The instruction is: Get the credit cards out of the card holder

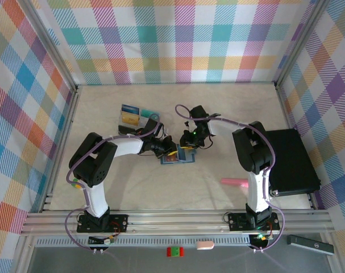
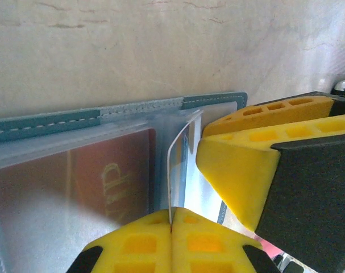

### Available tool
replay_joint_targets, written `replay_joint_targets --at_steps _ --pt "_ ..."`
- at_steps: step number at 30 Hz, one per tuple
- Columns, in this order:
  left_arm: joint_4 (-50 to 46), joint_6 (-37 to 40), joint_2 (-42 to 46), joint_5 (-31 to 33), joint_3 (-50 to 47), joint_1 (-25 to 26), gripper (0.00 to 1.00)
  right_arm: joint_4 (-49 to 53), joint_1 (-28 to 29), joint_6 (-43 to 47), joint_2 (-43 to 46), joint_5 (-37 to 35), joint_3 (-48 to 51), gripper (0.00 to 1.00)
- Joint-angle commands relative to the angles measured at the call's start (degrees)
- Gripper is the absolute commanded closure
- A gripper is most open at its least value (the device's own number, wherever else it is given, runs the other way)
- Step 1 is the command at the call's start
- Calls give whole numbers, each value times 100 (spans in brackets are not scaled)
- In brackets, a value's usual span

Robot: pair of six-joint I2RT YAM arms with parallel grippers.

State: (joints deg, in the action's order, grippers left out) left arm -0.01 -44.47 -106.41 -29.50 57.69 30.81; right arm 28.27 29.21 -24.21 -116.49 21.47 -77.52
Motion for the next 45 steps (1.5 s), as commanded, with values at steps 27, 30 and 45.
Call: replay_joint_targets --at_steps 27,30,45 --pt "-554 246 2724 293 -188 -749 100 -3178 -56 -1678 2289 1688 1595 30" --pt "-73 -17 2687 22 -229 -799 100 -4016 -56 -2303 2231 2020 1848 30" --pt "920 -685 2754 -353 -351 -1093 100 -6101 -65 -3651 2324 2295 2285 52"
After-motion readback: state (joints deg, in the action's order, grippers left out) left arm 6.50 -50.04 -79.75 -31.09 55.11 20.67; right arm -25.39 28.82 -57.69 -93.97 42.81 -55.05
